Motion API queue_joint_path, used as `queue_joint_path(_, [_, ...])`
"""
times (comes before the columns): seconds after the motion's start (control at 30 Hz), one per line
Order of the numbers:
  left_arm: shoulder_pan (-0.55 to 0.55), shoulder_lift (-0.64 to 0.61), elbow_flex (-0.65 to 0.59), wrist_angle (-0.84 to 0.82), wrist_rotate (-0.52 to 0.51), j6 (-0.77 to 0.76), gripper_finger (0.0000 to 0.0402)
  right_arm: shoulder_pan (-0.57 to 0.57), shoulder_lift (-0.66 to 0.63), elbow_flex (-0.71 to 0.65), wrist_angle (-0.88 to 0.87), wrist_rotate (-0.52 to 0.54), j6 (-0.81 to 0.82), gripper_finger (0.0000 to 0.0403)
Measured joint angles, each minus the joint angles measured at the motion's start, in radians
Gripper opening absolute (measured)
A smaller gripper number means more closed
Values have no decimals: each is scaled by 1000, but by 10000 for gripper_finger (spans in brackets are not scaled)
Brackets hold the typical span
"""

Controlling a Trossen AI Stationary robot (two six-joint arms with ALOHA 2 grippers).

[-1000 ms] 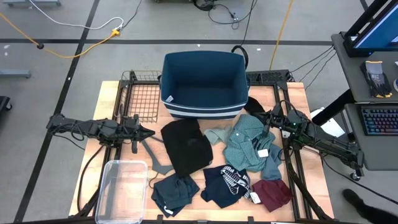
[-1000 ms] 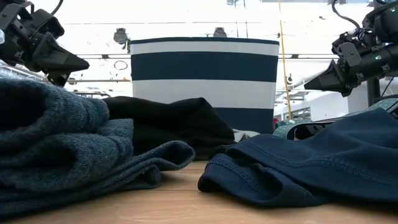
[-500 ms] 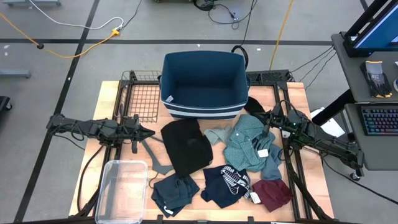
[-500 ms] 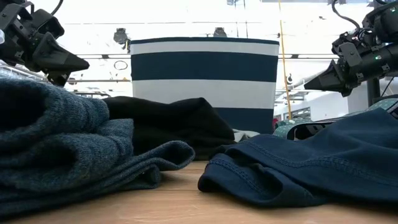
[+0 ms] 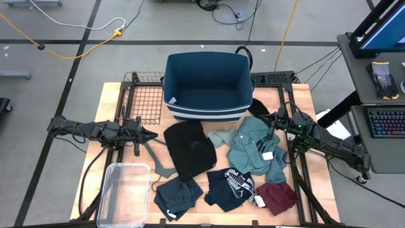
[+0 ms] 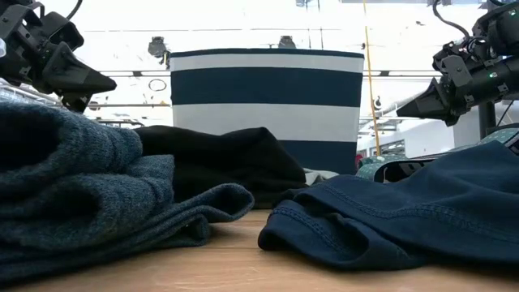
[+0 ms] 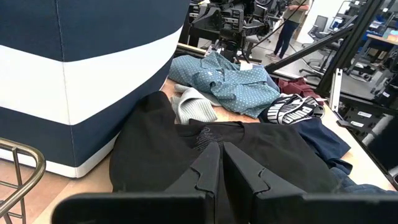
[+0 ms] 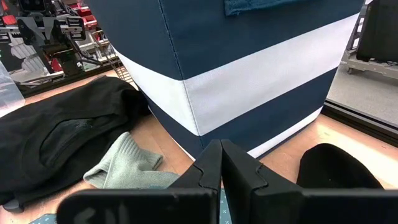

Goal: Pick & Place Cloths

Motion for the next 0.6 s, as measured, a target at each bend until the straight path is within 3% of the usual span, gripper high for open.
queue_joint_path(0.6, [0, 0, 0, 0, 0, 0, 21, 0, 0, 0, 7, 0, 0, 4])
